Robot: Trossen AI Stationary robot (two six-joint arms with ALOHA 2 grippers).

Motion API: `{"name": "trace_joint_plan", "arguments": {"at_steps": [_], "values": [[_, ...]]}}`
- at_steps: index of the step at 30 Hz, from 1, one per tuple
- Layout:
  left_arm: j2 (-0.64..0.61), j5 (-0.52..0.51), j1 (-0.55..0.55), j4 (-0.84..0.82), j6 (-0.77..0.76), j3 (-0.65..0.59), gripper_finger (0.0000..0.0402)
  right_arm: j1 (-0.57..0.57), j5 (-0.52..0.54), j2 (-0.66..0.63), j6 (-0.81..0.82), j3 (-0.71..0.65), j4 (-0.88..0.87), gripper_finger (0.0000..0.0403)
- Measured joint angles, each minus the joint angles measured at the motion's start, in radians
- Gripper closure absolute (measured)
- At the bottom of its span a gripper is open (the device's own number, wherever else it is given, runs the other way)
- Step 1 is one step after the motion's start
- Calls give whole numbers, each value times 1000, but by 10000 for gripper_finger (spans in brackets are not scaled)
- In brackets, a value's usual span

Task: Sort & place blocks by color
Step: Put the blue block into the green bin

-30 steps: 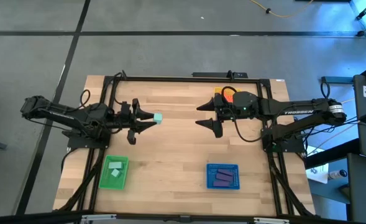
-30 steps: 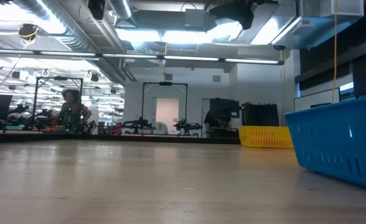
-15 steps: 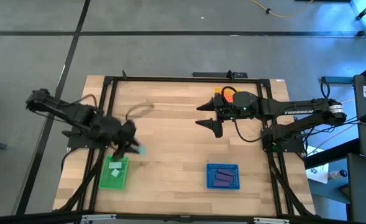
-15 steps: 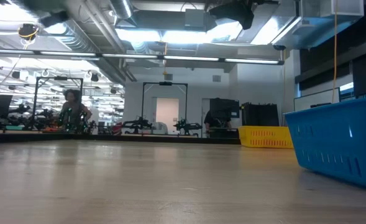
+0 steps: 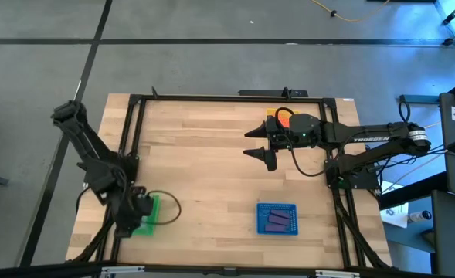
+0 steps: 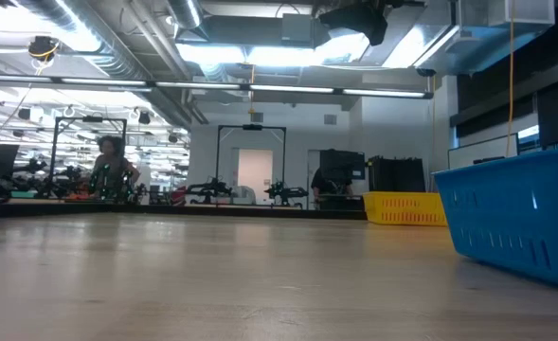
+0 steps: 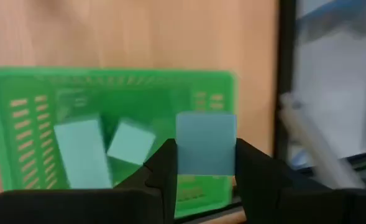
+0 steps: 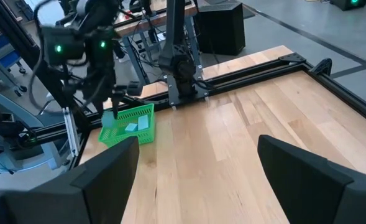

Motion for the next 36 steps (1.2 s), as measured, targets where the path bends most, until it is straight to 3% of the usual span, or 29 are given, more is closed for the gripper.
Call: {"name": "trace_joint_plan", "arguments": {"at_steps": [14,36], "values": [[231,20,-36,0,141,-3,285,0,12,0,-4,0,0,70],[272,-29,-36,-1,115,-3,249,0,25,0,3,0,0,70]]}}
